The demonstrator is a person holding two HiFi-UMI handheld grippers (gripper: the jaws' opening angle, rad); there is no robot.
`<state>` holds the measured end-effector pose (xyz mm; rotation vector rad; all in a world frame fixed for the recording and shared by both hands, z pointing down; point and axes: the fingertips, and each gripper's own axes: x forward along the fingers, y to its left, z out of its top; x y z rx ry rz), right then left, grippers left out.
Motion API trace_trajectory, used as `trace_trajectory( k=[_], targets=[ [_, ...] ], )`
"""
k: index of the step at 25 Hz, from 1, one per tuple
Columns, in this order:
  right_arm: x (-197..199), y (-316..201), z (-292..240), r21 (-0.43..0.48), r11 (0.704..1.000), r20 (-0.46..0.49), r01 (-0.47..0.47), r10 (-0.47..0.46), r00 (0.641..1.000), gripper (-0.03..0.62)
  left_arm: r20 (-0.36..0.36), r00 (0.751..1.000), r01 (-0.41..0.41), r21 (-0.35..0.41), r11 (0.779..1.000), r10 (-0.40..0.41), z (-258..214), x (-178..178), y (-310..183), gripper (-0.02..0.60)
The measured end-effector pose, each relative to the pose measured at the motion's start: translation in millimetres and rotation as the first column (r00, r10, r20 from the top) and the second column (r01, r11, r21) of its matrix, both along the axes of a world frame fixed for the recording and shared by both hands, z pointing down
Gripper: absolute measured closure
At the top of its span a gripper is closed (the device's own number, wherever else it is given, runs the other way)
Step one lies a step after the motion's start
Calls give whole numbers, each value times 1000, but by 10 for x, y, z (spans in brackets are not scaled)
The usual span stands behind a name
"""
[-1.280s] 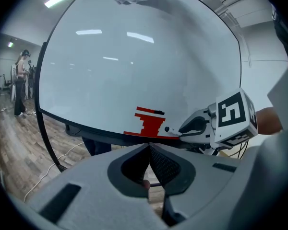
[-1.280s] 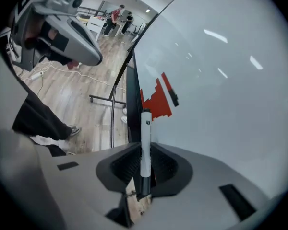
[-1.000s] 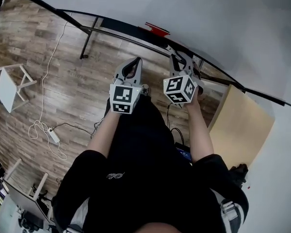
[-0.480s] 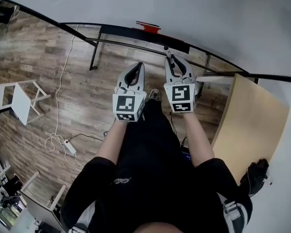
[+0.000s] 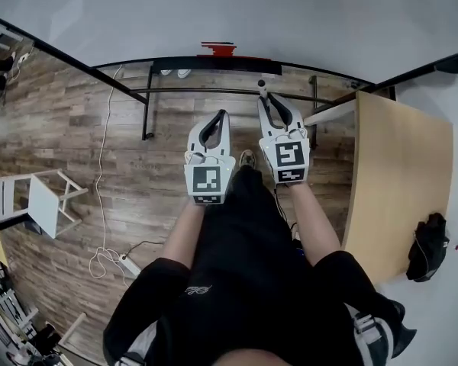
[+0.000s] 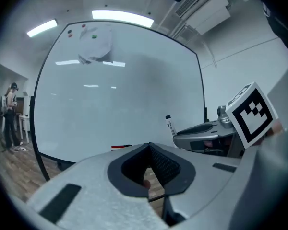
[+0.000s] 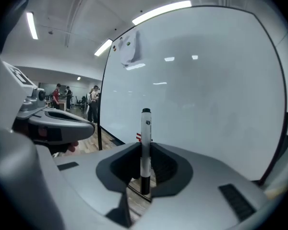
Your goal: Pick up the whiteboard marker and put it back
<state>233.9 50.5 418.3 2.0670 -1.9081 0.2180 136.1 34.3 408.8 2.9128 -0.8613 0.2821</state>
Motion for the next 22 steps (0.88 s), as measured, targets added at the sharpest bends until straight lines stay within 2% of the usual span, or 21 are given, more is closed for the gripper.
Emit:
trace_trajectory(
  k=[2,5,10,17,22],
  targets=[
    [-53,156,-111,34,999,16,-27,26,1000,539,-33,999,-25,-18,1000,24,-58,-39,108,575],
    [-70,398,-268,79,995,27,-63,61,998,539,-80,997,-22,-55,998,17,-84,-78,197,575],
    [32,829,-465,137,984,59,-117,110,992,539,-109,994,-17,-69,998,9,-156,-38,404,575],
    [286,1317,-747,197,975,80,-107,93,992,539,-102,995,19,-12,1000,-20,-453,137,666,576],
    [511,1644,-866,226,971,87,-74,55,995,539,-127,989,72,-13,997,-73,-578,388,1037,575]
  ],
)
